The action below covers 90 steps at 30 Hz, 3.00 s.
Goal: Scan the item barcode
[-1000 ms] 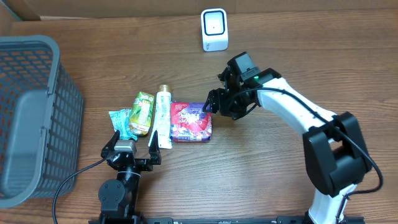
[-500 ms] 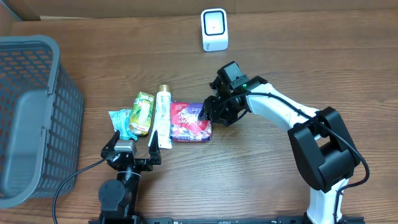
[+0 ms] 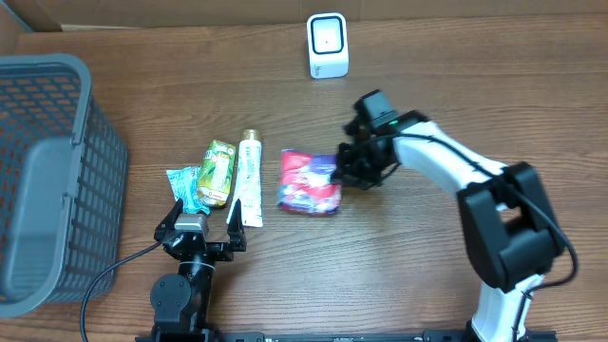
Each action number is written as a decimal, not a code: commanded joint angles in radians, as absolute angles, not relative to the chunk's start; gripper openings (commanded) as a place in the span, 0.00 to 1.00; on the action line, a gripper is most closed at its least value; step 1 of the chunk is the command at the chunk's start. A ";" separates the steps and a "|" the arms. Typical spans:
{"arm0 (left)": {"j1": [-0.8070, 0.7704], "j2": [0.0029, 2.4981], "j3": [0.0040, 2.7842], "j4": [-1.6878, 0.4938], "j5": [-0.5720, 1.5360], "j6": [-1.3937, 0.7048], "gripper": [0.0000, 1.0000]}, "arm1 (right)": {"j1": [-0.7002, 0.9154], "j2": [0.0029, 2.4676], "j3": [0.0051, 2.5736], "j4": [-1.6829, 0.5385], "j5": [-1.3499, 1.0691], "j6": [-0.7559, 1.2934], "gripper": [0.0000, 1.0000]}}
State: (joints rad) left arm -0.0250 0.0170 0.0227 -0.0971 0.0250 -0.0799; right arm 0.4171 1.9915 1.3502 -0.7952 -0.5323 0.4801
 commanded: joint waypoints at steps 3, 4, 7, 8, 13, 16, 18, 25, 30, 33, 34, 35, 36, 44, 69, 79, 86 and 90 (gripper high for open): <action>-0.017 0.004 0.013 -0.093 0.018 -0.097 1.00 | 0.323 1.828 1.410 -0.940 -0.210 0.323 0.04; -0.017 0.004 0.013 -0.093 0.018 -0.097 1.00 | 0.316 1.821 1.412 -0.953 -0.169 0.301 0.04; -0.017 0.004 0.013 -0.093 0.018 -0.097 1.00 | 0.306 1.819 1.411 -0.979 -0.057 0.252 0.04; -0.017 0.004 0.013 -0.093 0.018 -0.097 1.00 | 0.305 1.822 1.411 -0.981 -0.027 0.253 0.04; -0.017 0.004 0.013 -0.093 0.018 -0.097 1.00 | 0.305 1.823 1.412 -0.970 0.052 0.253 0.61; -0.017 0.004 0.013 -0.093 0.018 -0.097 0.99 | 0.305 1.823 1.429 -0.973 0.055 0.253 0.69; -0.017 0.004 0.013 -0.093 0.018 -0.097 1.00 | 0.305 1.823 1.476 -1.006 0.055 0.253 0.70; -0.017 0.004 0.013 -0.093 0.018 -0.097 1.00 | 0.384 1.823 1.654 -1.088 0.051 0.282 0.70; -0.017 0.004 0.013 -0.093 0.018 -0.097 1.00 | 0.477 1.847 1.648 -1.063 0.075 0.386 0.70; -0.017 0.004 0.013 -0.093 0.018 -0.097 1.00 | 0.538 1.906 1.648 -1.061 0.190 0.506 0.70; -0.017 0.004 0.013 -0.093 0.018 -0.097 0.99 | 0.551 1.922 1.648 -1.061 0.218 0.526 0.69; -0.017 0.004 0.013 -0.093 0.018 -0.097 1.00 | 0.566 1.944 1.648 -1.065 0.259 0.553 0.69; -0.017 0.004 0.013 -0.093 0.018 -0.097 1.00 | 0.575 1.959 1.648 -1.068 0.289 0.568 0.69; -0.017 0.004 0.013 -0.093 0.018 -0.097 1.00 | 0.609 2.061 1.648 -1.080 0.352 0.589 0.68; -0.017 0.004 0.013 -0.093 0.018 -0.097 0.99 | 0.601 2.089 1.572 -1.186 0.346 0.628 0.04; -0.017 0.004 0.013 -0.093 0.018 -0.097 1.00 | 0.506 1.930 1.758 -1.223 -0.104 0.415 0.04; -0.017 0.004 0.013 -0.093 0.018 -0.097 1.00 | 0.358 1.892 1.754 -1.207 -0.419 0.298 0.04; -0.017 0.004 0.013 -0.093 0.019 -0.097 0.99 | 0.327 1.893 1.729 -1.202 -0.383 0.298 0.22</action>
